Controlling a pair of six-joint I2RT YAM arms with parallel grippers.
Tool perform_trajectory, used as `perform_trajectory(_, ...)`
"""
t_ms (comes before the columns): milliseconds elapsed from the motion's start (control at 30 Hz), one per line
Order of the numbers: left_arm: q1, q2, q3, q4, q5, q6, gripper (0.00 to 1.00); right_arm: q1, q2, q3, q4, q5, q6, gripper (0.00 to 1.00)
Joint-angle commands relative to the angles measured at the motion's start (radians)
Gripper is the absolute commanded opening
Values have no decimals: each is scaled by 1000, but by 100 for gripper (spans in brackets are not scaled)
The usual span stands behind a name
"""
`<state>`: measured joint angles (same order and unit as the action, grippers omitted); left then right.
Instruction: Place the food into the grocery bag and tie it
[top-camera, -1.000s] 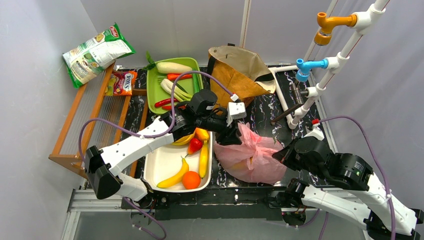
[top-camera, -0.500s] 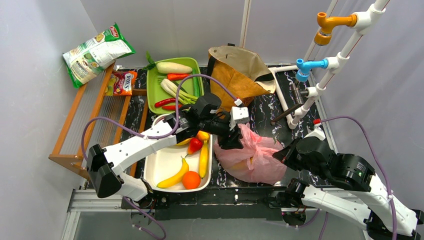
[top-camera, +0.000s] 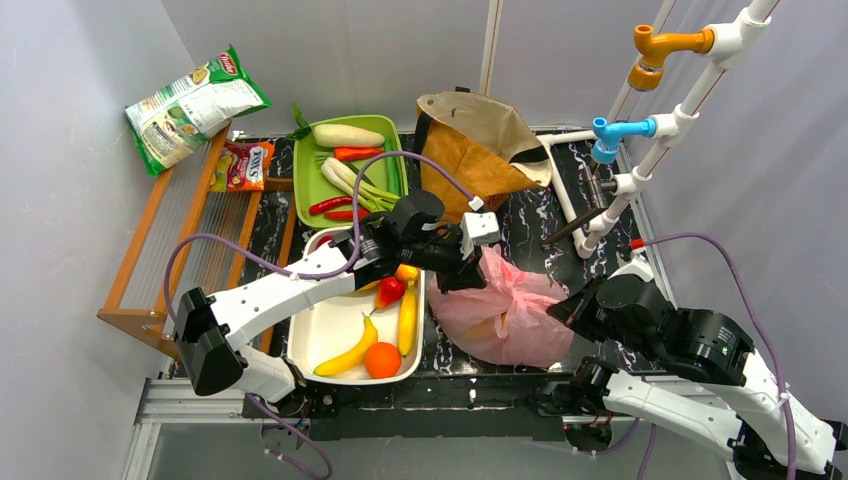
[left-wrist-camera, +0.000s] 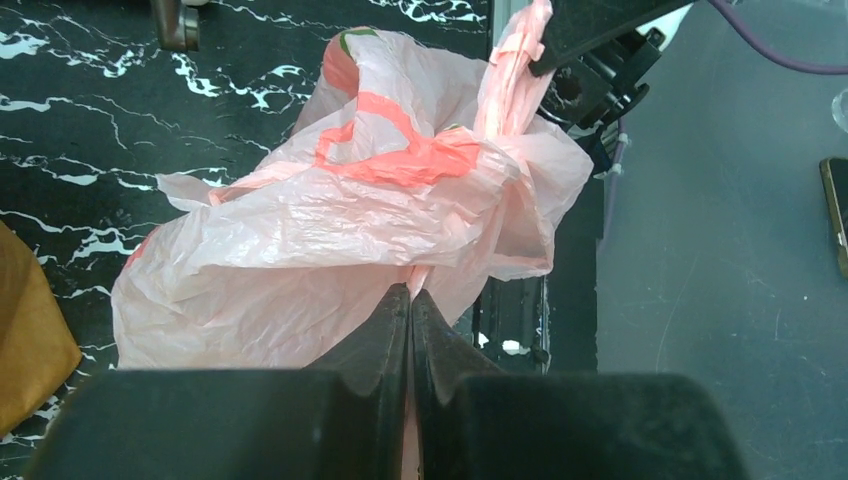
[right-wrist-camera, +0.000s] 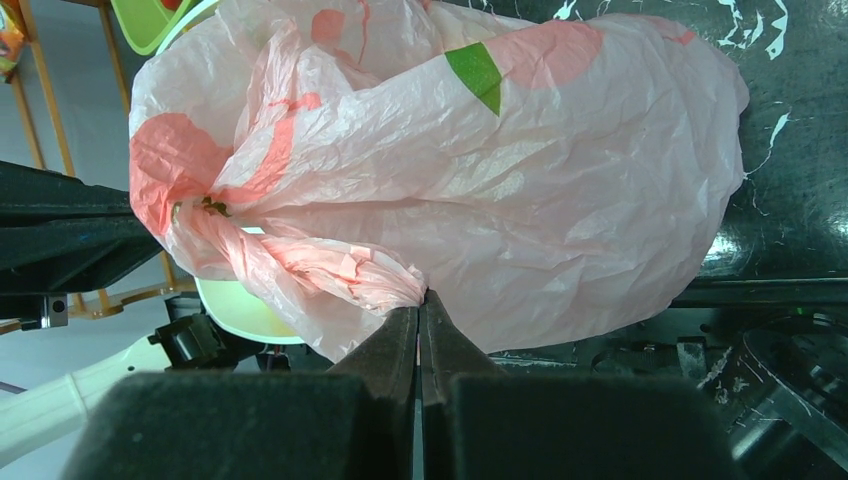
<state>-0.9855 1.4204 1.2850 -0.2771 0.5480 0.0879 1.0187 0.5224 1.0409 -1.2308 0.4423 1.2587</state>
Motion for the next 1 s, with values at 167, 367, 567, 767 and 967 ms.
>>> perform_trajectory(167,-4,-22,112,-76,-23,-31,0,0,-3,154,-184,103,94,1)
perform_trajectory(367,-4,-51,122,-172,16,-22,0,0,-80,195,-250,152,120,1)
perform_trajectory(567,-4,-46,156,-210,14,-48,0,0,-108,174,-250,149,139,1)
perform_trajectory(767,-4,-21,260,-306,-26,-43,0,0,-61,187,-294,144,150,1)
perform_trajectory(967,0,-140,55,-365,-189,-76,0,0,-84,101,-352,127,208,1)
